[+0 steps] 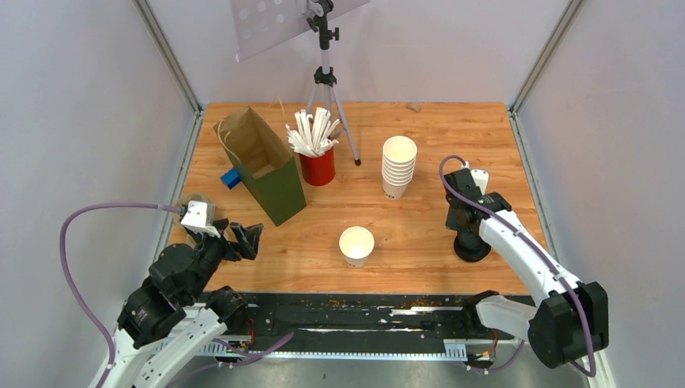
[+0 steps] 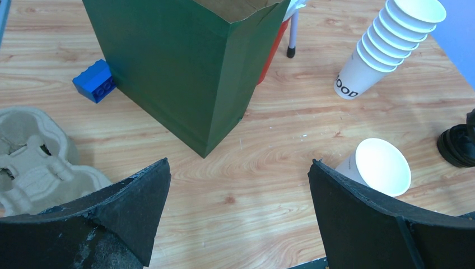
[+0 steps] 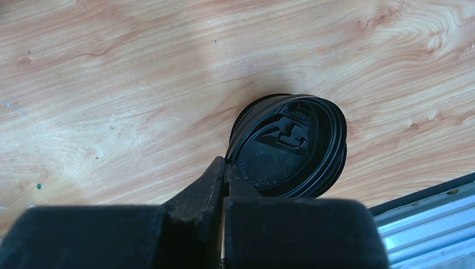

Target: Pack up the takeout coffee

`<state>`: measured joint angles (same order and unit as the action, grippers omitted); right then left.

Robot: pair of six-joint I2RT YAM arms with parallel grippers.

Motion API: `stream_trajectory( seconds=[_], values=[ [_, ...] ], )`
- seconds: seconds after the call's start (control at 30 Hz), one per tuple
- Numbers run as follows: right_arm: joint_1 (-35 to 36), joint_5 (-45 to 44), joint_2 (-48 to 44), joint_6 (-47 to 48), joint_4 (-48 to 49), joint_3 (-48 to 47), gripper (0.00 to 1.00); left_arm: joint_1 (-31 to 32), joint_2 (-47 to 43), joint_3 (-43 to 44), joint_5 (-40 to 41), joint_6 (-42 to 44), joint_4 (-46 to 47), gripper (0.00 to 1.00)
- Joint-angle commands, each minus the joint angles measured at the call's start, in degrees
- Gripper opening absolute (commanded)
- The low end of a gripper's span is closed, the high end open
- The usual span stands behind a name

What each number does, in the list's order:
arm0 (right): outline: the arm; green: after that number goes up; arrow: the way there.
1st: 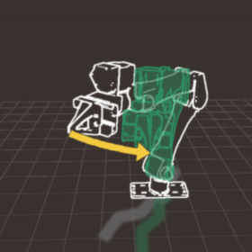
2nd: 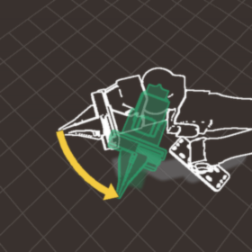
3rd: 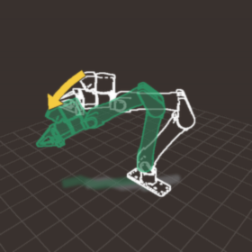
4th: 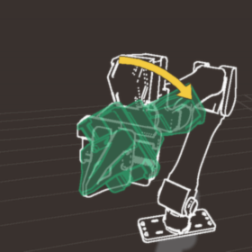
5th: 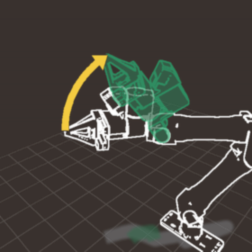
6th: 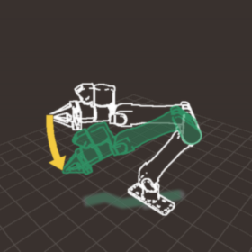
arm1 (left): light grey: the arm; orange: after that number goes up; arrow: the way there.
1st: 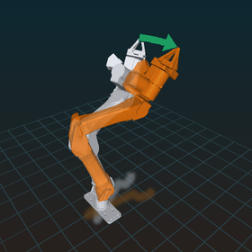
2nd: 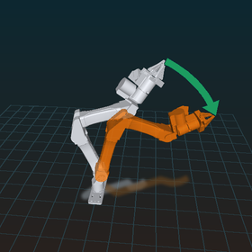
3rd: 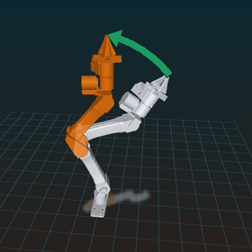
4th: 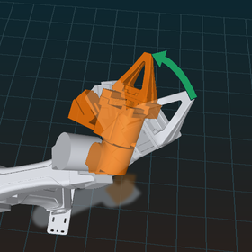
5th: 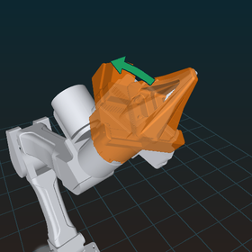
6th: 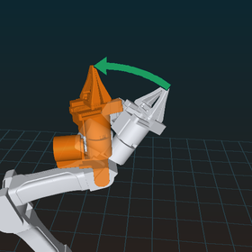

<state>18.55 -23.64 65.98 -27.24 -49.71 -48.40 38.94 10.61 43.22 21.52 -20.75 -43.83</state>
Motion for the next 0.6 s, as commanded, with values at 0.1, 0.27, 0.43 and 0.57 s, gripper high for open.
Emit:
stream_trajectory(
  seconds=[0.1, 0.27, 0.43, 0.57],
  values=[
    [-0.18, 3.21, -4.74, -0.08, -2.84, -4.23, 0.00, 0.10, 0.37, 0.11, 0.18, -0.51, 1.99, 1.00],
    [-0.20, 9.89, -8.31, -0.76, -2.19, -4.21, 0.00, 0.09, 0.22, 0.12, 0.13, -0.47, 1.96, 1.00],
    [-0.18, 23.27, -13.14, 1.13, -2.69, -7.47, 0.00, 0.11, -0.21, 0.23, -2.56, -0.15, 2.67, 1.00],
    [-0.11, 38.15, -17.24, 1.58, -0.73, -9.88, 0.00, 0.09, 2.47, 3.31, -9.72, -0.05, 2.86, 1.00]
  ],
)
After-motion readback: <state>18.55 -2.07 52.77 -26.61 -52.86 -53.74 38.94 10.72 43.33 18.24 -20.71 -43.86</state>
